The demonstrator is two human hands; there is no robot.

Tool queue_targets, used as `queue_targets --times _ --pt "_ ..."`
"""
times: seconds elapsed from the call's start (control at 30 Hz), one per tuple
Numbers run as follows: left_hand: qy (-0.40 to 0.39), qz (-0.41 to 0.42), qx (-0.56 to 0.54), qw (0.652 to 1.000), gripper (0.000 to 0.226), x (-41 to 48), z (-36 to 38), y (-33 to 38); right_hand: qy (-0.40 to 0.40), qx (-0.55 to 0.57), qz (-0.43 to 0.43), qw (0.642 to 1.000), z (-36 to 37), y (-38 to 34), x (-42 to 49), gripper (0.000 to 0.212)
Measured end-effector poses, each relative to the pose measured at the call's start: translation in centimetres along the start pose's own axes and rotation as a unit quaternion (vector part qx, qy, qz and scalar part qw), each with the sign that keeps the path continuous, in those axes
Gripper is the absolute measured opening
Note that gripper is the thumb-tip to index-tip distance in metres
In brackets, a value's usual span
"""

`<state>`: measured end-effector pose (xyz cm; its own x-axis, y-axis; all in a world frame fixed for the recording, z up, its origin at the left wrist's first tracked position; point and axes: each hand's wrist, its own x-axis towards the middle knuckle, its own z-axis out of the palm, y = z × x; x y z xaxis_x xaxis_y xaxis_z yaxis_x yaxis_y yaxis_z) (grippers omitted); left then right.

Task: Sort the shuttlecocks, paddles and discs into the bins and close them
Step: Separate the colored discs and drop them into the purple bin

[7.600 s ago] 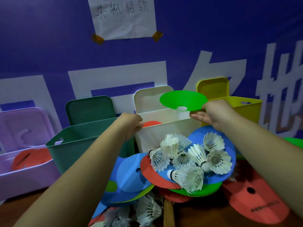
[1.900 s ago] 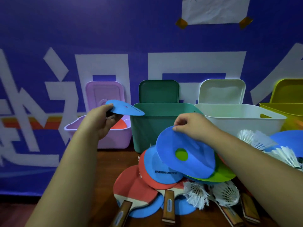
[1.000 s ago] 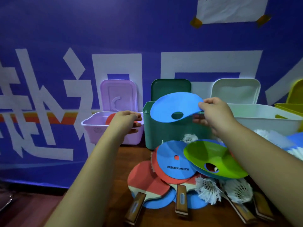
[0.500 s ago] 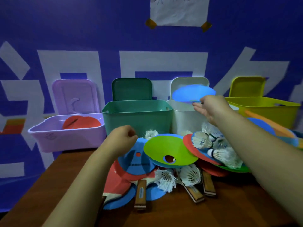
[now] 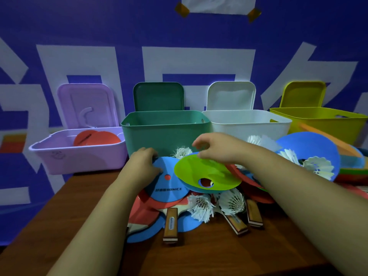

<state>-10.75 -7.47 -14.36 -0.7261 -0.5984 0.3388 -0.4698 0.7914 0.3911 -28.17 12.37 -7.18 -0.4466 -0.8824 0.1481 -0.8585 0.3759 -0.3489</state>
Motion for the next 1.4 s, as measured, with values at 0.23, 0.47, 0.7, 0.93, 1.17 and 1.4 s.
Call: queue_targets --times 0.23,0.47,0.7,0.93,1.17,1.4 --pt "0.056 0.007 -0.07 0.996 0.04 -0.5 -0.3 0.2 -0.096 -0.114 -0.079 0.986 2.9 -1.1 1.9 0.063" --pt "0.113 -0.011 -0.161 0.98 0.018 -0.5 -0.4 0.0 -0.05 -0.118 -0.111 0.986 4.0 -2.3 2.6 0.031" --pt "0.134 -0.11 -0.382 0.908 0.011 -0.4 -1.3 -0.8 0.017 -0.089 -0.152 0.984 2.9 -2.8 3.4 0.01" --pt "0.181 -0.181 -0.573 0.779 0.016 -0.4 -3.3 -2.6 0.163 0.089 -0.121 0.975 0.5 -4.2 3.7 0.009" --pt "0.327 -0.202 -0.663 0.642 0.006 -0.4 -7.0 -5.2 0.267 0.162 -0.071 0.947 0.6 -4.9 4.4 0.009" --pt "0.381 -0.196 -0.673 0.603 0.025 2.8 -10.0 -8.6 0.276 0.232 -0.062 0.931 0.9 -5.1 4.9 0.009"
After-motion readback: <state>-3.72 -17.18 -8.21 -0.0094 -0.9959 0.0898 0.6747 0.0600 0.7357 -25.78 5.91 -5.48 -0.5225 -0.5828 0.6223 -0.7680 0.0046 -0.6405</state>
